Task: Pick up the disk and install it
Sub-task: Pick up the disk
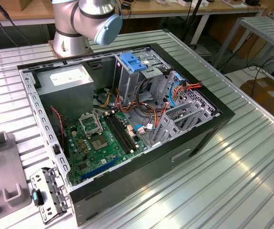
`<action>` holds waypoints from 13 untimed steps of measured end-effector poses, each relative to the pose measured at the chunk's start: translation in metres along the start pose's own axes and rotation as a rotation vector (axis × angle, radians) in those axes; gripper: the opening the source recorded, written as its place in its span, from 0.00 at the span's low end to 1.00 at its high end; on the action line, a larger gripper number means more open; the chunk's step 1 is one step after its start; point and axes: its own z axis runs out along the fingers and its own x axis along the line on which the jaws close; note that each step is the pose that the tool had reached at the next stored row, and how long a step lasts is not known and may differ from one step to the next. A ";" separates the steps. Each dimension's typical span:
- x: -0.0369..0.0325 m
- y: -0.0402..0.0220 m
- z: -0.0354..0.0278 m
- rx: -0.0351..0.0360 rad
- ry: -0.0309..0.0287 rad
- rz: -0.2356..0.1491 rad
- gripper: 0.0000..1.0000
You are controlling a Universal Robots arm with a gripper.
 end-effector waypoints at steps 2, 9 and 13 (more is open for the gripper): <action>0.0000 -0.0014 -0.0001 -0.0001 0.0000 0.000 0.37; -0.0001 -0.0065 0.0000 -0.0001 0.0000 0.000 0.37; -0.0002 -0.0097 0.0001 -0.0001 0.0000 0.000 0.37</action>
